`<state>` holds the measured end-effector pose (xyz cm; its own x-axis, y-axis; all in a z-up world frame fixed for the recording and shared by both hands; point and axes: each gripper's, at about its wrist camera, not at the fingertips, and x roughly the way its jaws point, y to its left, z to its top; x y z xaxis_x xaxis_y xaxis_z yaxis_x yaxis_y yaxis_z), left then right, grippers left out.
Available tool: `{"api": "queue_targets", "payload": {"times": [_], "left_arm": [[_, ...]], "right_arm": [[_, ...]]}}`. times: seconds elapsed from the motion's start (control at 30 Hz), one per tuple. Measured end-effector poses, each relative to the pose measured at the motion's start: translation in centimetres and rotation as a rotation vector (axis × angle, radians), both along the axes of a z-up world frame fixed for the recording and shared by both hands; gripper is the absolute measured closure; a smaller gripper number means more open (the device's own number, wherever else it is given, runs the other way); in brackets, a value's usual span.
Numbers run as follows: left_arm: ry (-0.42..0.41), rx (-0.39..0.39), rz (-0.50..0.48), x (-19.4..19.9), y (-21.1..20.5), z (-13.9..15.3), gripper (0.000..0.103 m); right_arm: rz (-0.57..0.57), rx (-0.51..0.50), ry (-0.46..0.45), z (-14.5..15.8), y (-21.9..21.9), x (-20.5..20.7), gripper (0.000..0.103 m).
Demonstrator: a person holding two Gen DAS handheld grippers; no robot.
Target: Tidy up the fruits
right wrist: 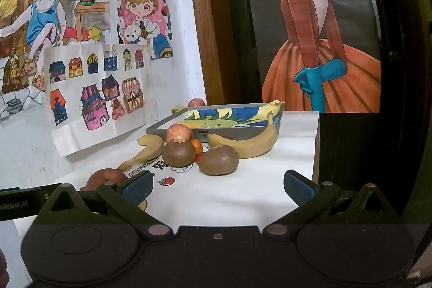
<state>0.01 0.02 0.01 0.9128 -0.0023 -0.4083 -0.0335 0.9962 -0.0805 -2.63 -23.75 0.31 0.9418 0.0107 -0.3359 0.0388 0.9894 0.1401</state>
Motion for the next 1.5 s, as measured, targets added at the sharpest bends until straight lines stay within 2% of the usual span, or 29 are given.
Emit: {"api": "queue_targets", "payload": {"times": [0.53, 1.5], "left_arm": [[0.002, 0.004, -0.005, -0.11, 0.03, -0.94, 0.000], [0.026, 0.001, 0.002, 0.08, -0.15, -0.73, 0.000]], "right_arm": [[-0.001, 0.003, 0.020, -0.03, 0.10, 0.28, 0.001], [0.003, 0.005, 0.029, 0.00, 0.11, 0.48, 0.001]]}}
